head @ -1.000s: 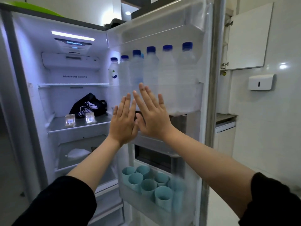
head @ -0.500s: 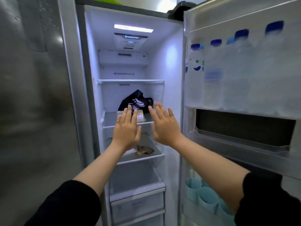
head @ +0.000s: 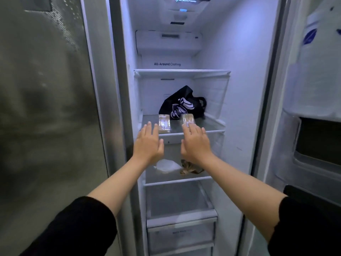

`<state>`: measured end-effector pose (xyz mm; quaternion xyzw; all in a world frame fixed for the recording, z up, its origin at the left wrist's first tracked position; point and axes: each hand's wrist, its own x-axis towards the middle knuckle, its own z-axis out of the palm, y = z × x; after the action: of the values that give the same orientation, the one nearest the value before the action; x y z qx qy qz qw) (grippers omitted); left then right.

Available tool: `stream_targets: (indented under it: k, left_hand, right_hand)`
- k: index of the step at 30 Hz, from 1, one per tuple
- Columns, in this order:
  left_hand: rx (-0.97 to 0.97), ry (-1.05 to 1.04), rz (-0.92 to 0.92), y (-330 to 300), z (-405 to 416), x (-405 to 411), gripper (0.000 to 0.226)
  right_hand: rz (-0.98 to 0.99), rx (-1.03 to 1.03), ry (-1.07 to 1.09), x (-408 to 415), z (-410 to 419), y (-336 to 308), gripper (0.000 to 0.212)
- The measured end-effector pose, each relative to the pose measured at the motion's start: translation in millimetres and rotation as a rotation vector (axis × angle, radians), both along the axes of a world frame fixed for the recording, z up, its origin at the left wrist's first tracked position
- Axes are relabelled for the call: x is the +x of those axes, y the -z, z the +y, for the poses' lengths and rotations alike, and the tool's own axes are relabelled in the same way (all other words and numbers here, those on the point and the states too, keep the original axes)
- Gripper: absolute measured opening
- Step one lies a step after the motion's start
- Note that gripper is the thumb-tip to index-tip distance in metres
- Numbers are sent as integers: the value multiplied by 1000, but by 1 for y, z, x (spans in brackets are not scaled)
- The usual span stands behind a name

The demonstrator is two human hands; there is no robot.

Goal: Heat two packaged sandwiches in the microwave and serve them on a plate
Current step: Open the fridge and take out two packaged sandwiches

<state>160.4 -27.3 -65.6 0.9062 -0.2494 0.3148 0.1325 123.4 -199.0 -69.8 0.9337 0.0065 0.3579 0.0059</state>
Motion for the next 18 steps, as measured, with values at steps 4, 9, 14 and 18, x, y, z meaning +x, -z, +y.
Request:
stream_targets:
  k: [4,9,14,18]
  left_hand:
    - [28,-41,83,3,-26,64,63]
    - [-29,-116,181,-9,-67,138,64]
    - [-145,-143,266,-6,-103,199,69]
    - [-158,-155,369,4,-115,231,92]
  right_hand:
    - [-20,28,30,67,-23,8,48]
    - [21,148,134,142,-59,-3,58]
    - [72,280,203,206,-90,1,59]
    - [199,426,166,240,-100,1,83]
